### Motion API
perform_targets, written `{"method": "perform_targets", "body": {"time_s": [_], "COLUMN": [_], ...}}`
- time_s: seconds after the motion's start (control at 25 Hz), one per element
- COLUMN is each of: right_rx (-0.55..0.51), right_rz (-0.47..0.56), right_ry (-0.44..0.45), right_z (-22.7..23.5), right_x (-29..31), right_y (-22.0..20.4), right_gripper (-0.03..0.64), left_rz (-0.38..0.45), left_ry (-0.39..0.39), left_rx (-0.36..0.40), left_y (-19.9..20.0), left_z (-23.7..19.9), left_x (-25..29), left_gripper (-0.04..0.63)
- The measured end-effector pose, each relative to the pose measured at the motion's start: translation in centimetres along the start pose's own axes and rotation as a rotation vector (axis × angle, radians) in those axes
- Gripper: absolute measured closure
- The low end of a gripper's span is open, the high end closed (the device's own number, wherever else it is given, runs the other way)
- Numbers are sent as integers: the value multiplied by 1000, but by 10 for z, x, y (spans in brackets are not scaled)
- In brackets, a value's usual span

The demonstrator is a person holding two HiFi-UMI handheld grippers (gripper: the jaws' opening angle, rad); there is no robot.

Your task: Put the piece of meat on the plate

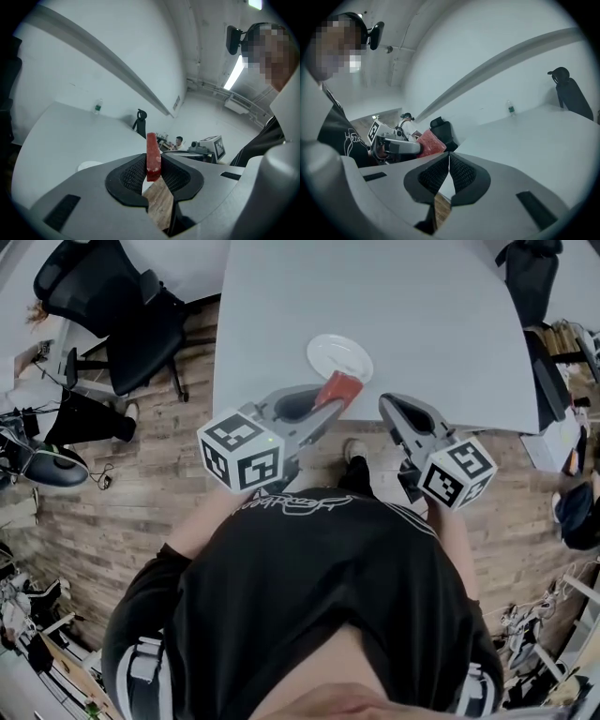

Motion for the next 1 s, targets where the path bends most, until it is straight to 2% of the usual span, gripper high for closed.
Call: {"method": "perform_targets", "body": {"time_s": [0.44,1.0], "right_rx": [10,100], "right_rz": [-39,-96], "right_ry": [19,34], "right_z": [60,114], "right_x": [14,37], "right_y": [20,4], "right_gripper": [607,607], "left_rz": [-19,-109], "left_ry": [42,93], "left_rx": [-47,-96], "left_y": [13,-7], "left_z": [-29,-64], "left_x": [48,92], "left_gripper": [503,503]}}
Point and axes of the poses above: the fingertips, and each gripper's own axes: x forward along the fingers, z to its right, y out of its top, the point moved 8 cm from there along -x, backward along the fingers, and after that the axes turned 15 degrees about y, right-handed, at the moved point
